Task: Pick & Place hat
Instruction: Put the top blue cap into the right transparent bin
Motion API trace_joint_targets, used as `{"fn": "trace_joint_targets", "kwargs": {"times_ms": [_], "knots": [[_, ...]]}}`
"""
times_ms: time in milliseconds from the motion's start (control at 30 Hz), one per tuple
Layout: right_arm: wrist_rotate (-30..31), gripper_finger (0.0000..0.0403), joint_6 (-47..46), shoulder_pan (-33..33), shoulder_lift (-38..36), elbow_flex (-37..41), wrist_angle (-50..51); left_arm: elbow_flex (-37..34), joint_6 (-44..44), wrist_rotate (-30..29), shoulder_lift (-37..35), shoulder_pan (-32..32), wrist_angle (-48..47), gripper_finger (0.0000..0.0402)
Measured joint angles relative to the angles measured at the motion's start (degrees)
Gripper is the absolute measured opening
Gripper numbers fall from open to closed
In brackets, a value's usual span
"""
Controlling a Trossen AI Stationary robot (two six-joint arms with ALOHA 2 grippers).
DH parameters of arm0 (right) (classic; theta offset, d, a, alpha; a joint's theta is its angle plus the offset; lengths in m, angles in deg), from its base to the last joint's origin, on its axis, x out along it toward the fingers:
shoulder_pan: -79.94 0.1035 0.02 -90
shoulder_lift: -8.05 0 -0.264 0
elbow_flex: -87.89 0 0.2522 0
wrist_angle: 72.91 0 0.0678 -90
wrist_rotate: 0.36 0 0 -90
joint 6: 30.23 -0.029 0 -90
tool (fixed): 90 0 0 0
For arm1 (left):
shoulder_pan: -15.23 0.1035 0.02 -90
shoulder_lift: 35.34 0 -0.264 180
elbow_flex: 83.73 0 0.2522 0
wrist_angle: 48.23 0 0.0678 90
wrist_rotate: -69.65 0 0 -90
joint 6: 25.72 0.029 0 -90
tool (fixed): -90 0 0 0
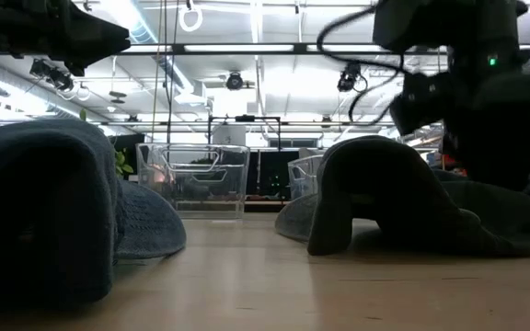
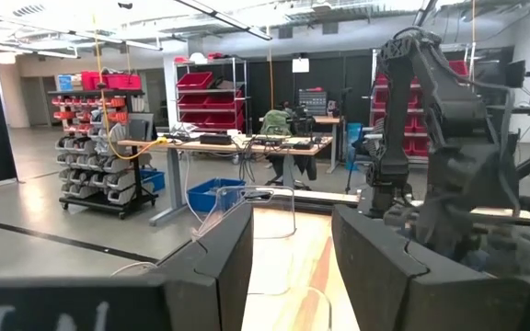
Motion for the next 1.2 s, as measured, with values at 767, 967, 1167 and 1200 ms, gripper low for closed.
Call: {"fn": "trace_joint_targets", "kwargs": {"times_ms": [767, 967, 1167, 1200], "knots": [[8.75, 0.0001, -6.73, -0.24, -7.87, -8.30, 13.89, 0.00, -0.16, 0.00, 0.00, -0.01, -0.11, 0.0154], [24.01, 0.0001, -4.26, -0.37, -12.99, -16.55, 23.04, 0.00, -0.22, 0.00, 0.00, -0.01, -0.04, 0.0154], [35.08, 0.0000, 2.51, -2.43, -15.75, -22.88, 26.78, 0.00, -0.22, 0.02, 0.00, -0.01, 0.00, 0.0154], [36.61, 0.0000, 4.23, -2.83, -16.09, -23.95, 26.93, 0.00, -0.25, 0.00, 0.00, 0.01, 0.00, 0.0154]]}}
